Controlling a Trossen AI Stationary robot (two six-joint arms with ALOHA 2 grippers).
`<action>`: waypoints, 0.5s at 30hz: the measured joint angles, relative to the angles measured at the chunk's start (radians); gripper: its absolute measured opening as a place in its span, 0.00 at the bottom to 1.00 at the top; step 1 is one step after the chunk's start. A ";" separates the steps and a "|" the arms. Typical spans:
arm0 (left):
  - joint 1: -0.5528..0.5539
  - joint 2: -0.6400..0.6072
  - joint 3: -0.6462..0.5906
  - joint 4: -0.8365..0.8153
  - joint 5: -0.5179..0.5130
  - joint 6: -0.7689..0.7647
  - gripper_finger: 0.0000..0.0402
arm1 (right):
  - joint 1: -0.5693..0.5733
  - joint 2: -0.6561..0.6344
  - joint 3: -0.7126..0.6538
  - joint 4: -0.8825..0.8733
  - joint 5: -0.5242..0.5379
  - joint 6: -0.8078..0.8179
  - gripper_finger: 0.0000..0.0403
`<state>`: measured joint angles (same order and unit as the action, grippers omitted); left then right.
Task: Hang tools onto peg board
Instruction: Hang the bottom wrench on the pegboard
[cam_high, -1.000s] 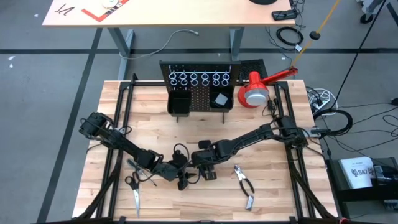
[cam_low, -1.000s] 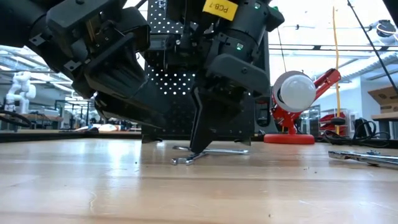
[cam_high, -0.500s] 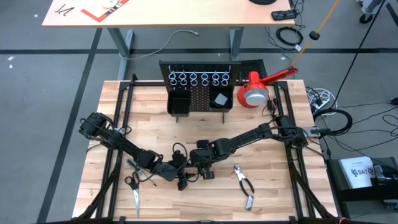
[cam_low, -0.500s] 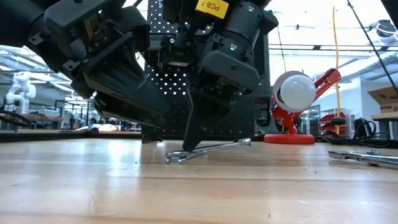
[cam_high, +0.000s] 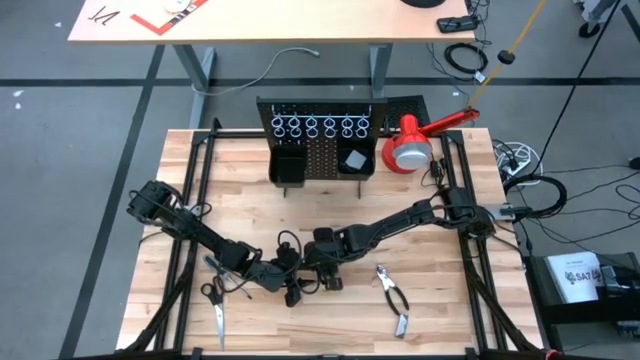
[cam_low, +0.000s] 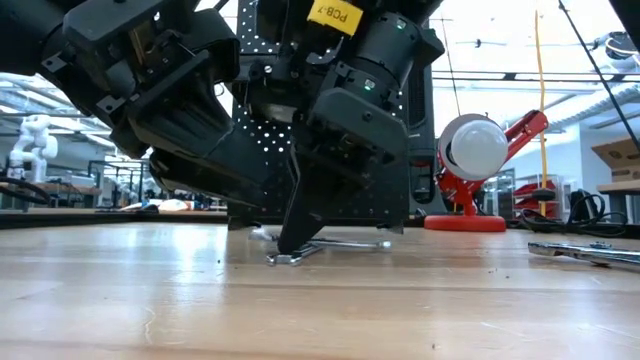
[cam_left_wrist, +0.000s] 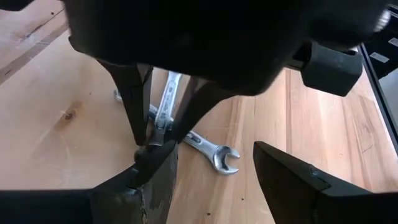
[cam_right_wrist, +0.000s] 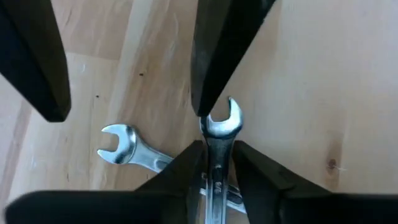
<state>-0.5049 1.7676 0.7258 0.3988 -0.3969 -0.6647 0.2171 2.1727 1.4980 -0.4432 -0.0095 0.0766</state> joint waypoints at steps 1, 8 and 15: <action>0.000 0.000 0.000 0.000 0.000 0.000 0.54 | 0.000 0.000 0.000 0.000 0.000 -0.003 0.27; 0.000 0.000 0.000 -0.023 0.000 0.000 0.54 | 0.001 -0.010 -0.001 -0.012 0.000 -0.010 0.33; 0.000 0.000 0.000 -0.023 0.000 0.000 0.54 | -0.003 0.007 0.003 -0.038 0.000 -0.010 0.29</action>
<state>-0.5045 1.7676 0.7258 0.3756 -0.3973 -0.6648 0.2138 2.1795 1.5005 -0.4812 -0.0090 0.0669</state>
